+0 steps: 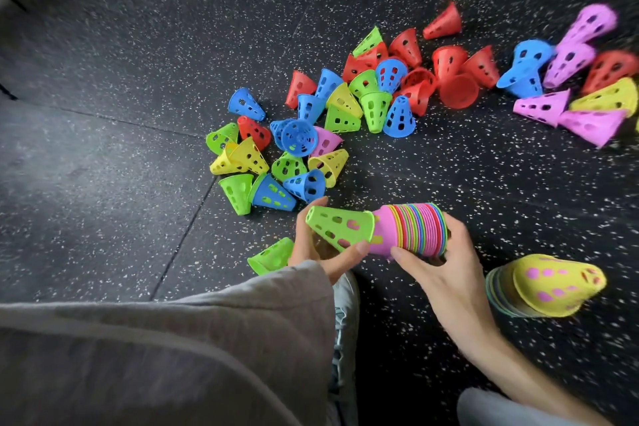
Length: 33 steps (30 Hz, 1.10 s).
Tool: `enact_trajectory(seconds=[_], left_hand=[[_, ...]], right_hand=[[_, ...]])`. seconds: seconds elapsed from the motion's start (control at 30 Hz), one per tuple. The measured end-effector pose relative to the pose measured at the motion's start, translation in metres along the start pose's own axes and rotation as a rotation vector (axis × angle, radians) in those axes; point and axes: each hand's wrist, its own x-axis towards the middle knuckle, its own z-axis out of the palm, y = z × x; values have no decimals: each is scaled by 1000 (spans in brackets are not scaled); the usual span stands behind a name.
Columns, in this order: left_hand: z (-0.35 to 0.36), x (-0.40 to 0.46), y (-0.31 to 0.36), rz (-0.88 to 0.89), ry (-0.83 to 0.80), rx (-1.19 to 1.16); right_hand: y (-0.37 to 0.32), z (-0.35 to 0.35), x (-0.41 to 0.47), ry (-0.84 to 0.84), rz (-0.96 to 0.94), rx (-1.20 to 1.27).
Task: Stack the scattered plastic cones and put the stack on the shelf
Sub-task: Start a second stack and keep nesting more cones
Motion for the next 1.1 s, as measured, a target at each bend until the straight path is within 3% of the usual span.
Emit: enact_trajectory(seconds=[0.2,0.43,0.7,0.83,0.97,1.1], left_hand=[[0,-4,-9,86,27,39],[1,-12,-12,53,-18,190],[-15,-2,6,-2,-271,423],[-43,18,13,61,-153,511],[-85,38,5,116,1,860],[-121,35,-8,-59,-30,1042]], right_hand=[[2,1,-1,-26,-4,28],[5,1,-2,-131,2,85],[6,0,1,-40,-16,42],[8,-2,2,10,-28,44],[11,-7,3,21,-15,51],[12,-8,1,11,-9,36]])
